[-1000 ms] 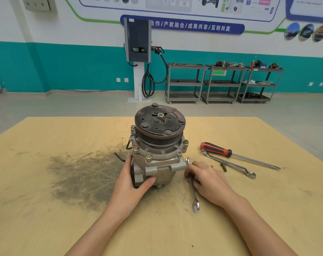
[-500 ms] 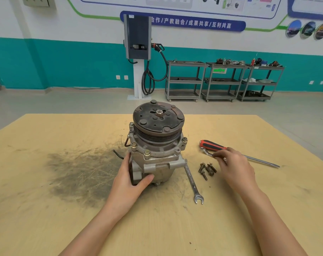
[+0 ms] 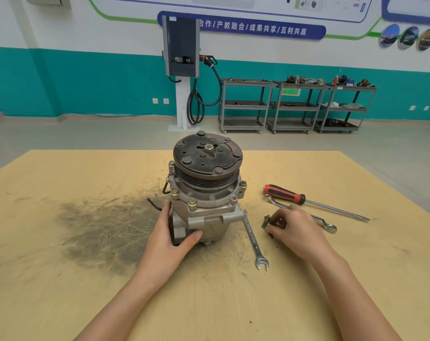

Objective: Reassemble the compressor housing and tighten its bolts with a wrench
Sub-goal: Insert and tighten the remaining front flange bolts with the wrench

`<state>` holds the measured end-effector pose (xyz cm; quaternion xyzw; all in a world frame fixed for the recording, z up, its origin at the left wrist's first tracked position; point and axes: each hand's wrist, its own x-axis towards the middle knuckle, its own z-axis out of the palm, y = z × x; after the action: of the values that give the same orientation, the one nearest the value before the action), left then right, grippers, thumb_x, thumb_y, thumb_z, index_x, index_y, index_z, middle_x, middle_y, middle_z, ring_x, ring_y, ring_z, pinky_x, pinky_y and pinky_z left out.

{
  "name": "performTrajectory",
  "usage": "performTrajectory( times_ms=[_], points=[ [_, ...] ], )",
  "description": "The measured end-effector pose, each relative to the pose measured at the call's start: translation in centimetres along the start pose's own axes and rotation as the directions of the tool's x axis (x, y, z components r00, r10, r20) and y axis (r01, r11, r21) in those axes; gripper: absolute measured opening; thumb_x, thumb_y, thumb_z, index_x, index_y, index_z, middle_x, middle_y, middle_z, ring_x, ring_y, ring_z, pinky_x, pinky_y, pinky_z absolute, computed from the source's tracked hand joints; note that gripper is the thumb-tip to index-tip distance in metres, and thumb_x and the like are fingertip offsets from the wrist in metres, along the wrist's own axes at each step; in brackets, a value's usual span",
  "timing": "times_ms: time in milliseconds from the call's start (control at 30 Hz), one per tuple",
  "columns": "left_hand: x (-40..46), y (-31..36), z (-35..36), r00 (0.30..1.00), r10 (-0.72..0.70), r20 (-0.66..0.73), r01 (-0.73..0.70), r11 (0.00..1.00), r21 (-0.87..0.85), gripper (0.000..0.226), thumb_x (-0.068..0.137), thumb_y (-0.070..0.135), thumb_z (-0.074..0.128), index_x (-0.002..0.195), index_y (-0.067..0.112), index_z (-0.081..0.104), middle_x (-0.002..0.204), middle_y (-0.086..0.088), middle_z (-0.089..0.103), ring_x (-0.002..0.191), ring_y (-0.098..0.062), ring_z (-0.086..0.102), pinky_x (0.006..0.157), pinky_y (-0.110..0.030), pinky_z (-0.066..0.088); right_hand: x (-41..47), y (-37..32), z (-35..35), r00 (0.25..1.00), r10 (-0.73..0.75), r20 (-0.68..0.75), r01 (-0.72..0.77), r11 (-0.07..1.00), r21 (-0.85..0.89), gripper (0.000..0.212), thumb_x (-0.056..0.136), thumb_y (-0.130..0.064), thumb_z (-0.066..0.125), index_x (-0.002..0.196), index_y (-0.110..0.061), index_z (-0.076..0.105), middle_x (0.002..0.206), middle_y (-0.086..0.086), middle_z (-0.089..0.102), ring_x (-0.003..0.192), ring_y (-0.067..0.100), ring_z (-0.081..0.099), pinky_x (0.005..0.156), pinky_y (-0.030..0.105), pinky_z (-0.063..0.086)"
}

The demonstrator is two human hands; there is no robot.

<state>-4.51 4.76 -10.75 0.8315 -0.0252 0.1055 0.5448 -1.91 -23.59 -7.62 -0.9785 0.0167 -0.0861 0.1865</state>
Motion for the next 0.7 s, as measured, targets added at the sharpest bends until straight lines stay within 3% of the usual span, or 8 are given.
performTrajectory(
  times_ms=[167, 267, 333, 433, 500, 600, 667, 700],
  points=[
    [0.0, 0.0, 0.0, 1.0, -0.004, 0.004, 0.004, 1.0, -0.011, 0.088, 0.081, 0.035, 0.078, 0.155, 0.027, 0.03, 0.138, 0.021, 0.057, 0.13, -0.001, 0.051, 0.103, -0.019, 0.04, -0.2, -0.7, 0.6, 1.0, -0.025, 0.007, 0.026, 0.994, -0.111, 0.022, 0.09, -0.041, 0.063, 0.108, -0.027, 0.063, 0.099, -0.008, 0.045, 0.108, 0.015, 0.048, 0.068, 0.028, 0.038],
    [0.0, 0.1, -0.1, 1.0, -0.011, 0.009, 0.011, 1.0, -0.011, 0.089, 0.082, 0.034, 0.079, 0.155, 0.028, 0.028, 0.137, 0.024, 0.055, 0.129, 0.001, 0.051, 0.094, -0.005, 0.037, -0.4, -1.0, 1.0, 0.999, -0.052, -0.001, 0.052, 0.991, -0.126, 0.021, 0.093, -0.036, 0.06, 0.111, -0.026, 0.062, 0.107, -0.005, 0.05, 0.112, 0.016, 0.046, 0.071, 0.029, 0.043],
    [0.0, 0.1, -0.1, 1.0, -0.017, 0.009, 0.017, 1.0, -0.019, 0.09, 0.082, 0.032, 0.079, 0.156, 0.027, 0.028, 0.139, 0.021, 0.055, 0.129, 0.0, 0.051, 0.098, -0.01, 0.037, -0.5, -1.2, 1.0, 0.998, -0.062, -0.018, 0.059, 0.991, -0.123, 0.018, 0.093, -0.034, 0.059, 0.11, -0.027, 0.061, 0.109, -0.005, 0.051, 0.112, 0.015, 0.046, 0.072, 0.03, 0.046],
    [0.1, 0.2, -0.2, 1.0, -0.023, 0.017, 0.024, 0.999, -0.028, 0.091, 0.081, 0.031, 0.08, 0.156, 0.026, 0.029, 0.141, 0.017, 0.056, 0.13, -0.002, 0.052, 0.108, -0.024, 0.039, -0.6, -1.7, 0.6, 0.987, -0.075, -0.145, 0.073, 0.997, -0.021, 0.008, 0.091, -0.029, 0.06, 0.099, -0.028, 0.058, 0.094, -0.01, 0.053, 0.098, 0.014, 0.053, 0.065, 0.029, 0.041],
    [0.1, 0.2, -0.2, 0.999, -0.031, 0.021, 0.032, 0.999, -0.034, 0.092, 0.081, 0.03, 0.081, 0.156, 0.026, 0.028, 0.143, 0.016, 0.056, 0.131, -0.002, 0.051, 0.111, -0.028, 0.038, -0.9, -2.3, 0.0, 0.961, -0.091, -0.263, 0.149, 0.966, 0.211, 0.011, 0.089, -0.02, 0.064, 0.091, -0.028, 0.056, 0.08, -0.011, 0.056, 0.077, 0.01, 0.054, 0.059, 0.025, 0.038],
    [0.1, 0.3, -0.2, 0.999, -0.032, 0.025, 0.033, 0.999, -0.033, 0.094, 0.079, 0.033, 0.081, 0.156, 0.024, 0.027, 0.145, 0.013, 0.054, 0.134, -0.005, 0.049, 0.115, -0.034, 0.038, -1.8, -4.1, -1.4, 0.917, -0.066, -0.394, 0.332, 0.674, 0.66, 0.022, 0.089, -0.007, 0.066, 0.091, -0.028, 0.059, 0.075, -0.007, 0.062, 0.069, 0.009, 0.056, 0.06, 0.014, 0.043],
    [0.1, 0.4, -0.2, 0.999, -0.029, 0.021, 0.03, 0.999, -0.027, 0.097, 0.079, 0.037, 0.081, 0.157, 0.023, 0.025, 0.145, 0.015, 0.053, 0.134, -0.004, 0.048, 0.115, -0.032, 0.037, -2.5, -5.7, -2.4, 0.901, -0.077, -0.426, 0.414, 0.439, 0.797, 0.02, 0.09, -0.006, 0.064, 0.095, -0.025, 0.061, 0.078, -0.003, 0.066, 0.072, 0.011, 0.061, 0.062, 0.015, 0.046],
    [0.1, 0.4, -0.2, 0.999, -0.028, 0.017, 0.029, 0.999, -0.024, 0.099, 0.078, 0.038, 0.081, 0.158, 0.024, 0.024, 0.145, 0.016, 0.052, 0.134, -0.003, 0.047, 0.113, -0.029, 0.037, -2.8, -6.4, -2.8, 0.896, -0.094, -0.433, 0.434, 0.379, 0.817, 0.019, 0.09, -0.006, 0.063, 0.096, -0.024, 0.061, 0.079, 0.0, 0.067, 0.073, 0.011, 0.062, 0.061, 0.017, 0.047]
  ],
)
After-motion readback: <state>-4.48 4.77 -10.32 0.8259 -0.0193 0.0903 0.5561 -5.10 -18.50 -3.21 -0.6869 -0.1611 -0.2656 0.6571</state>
